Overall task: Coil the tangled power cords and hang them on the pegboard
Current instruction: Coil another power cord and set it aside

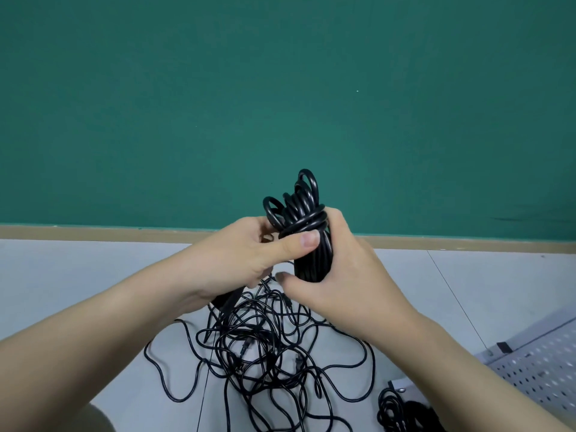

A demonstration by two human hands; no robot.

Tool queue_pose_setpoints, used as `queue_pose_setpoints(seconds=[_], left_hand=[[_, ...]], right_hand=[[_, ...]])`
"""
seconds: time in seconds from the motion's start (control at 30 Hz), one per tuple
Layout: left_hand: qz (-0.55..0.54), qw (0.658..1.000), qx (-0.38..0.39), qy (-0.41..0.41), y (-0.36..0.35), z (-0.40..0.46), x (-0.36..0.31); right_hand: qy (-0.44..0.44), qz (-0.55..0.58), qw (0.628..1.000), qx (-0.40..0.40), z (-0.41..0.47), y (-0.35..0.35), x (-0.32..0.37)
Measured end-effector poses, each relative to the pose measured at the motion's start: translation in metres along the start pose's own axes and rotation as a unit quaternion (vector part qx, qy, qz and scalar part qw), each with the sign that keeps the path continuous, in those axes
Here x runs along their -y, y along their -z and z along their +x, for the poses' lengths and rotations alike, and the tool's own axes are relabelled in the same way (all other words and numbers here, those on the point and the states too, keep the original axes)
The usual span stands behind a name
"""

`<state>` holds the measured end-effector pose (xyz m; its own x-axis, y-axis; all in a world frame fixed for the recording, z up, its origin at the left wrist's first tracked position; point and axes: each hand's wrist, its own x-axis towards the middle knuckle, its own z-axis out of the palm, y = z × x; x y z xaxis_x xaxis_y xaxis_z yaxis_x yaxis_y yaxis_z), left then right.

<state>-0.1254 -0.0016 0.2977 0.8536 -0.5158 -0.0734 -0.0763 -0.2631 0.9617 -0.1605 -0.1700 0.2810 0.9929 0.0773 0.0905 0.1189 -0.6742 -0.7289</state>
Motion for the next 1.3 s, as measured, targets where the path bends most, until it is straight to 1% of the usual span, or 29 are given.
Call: queue_pose_setpoints(seconds=[0.07, 0.17, 0.23, 0.3, 0.4, 0.5, 0.53, 0.67, 0.73, 0.87, 1.0, 1.07, 1.13, 1.2, 1.3], left_hand=[[-0.018, 1.0, 0.005, -0.017, 0.001, -0.002, 0.005], [-0.043, 0.999, 0.013, -0.018, -0.004, 0.0, 0.005], [-0.045, 0.999, 0.017, -0.017, -0.006, 0.002, 0.004], [-0.058, 0.998, 0.018, -0.028, -0.002, 0.003, 0.005], [-0.076, 0.992, 0.073, -0.068, 0.008, 0.005, 0.009], [-0.054, 0.989, 0.105, -0.093, 0.012, 0.002, 0.006], [-0.042, 0.989, 0.104, -0.092, 0.012, 0.002, 0.006], [-0.002, 0.994, 0.068, -0.08, 0.011, 0.002, 0.005], [0.011, 0.996, 0.053, -0.068, 0.008, 0.004, 0.0], [0.021, 0.999, 0.032, -0.031, 0.004, 0.007, -0.008], [0.032, 0.999, -0.018, 0.02, 0.0, 0.012, -0.008], [0.043, 0.997, -0.05, 0.049, -0.004, 0.017, -0.005], [0.059, 0.992, -0.089, 0.071, -0.007, 0.021, -0.001], [0.066, 0.988, -0.113, 0.081, -0.007, 0.023, 0.004], [0.064, 0.989, -0.104, 0.084, -0.008, 0.022, 0.007]], right_hand=[[0.007, 0.01, 1.0, 0.02, -0.004, 0.004, 0.0], [0.028, 0.003, 0.999, 0.027, -0.008, 0.002, 0.0], [0.035, 0.007, 0.998, 0.049, -0.008, 0.003, -0.001], [0.026, 0.068, 0.993, 0.098, -0.007, 0.012, -0.004], [0.002, 0.175, 0.972, 0.159, -0.002, 0.034, -0.007], [0.009, 0.205, 0.954, 0.217, 0.0, 0.036, -0.007], [0.01, 0.211, 0.952, 0.223, 0.0, 0.032, -0.006], [0.011, 0.239, 0.95, 0.201, 0.0, 0.022, -0.007], [0.013, 0.228, 0.957, 0.179, 0.001, 0.019, -0.007], [0.012, 0.163, 0.978, 0.128, 0.003, 0.01, -0.007], [-0.021, 0.067, 0.996, 0.062, 0.003, 0.003, -0.004], [-0.052, 0.005, 0.998, 0.017, 0.006, -0.004, -0.006], [-0.064, -0.041, 0.997, -0.011, 0.011, -0.01, -0.009], [-0.069, -0.054, 0.996, -0.014, 0.014, -0.013, -0.01], [-0.06, -0.026, 0.998, 0.018, 0.015, -0.011, -0.014]])
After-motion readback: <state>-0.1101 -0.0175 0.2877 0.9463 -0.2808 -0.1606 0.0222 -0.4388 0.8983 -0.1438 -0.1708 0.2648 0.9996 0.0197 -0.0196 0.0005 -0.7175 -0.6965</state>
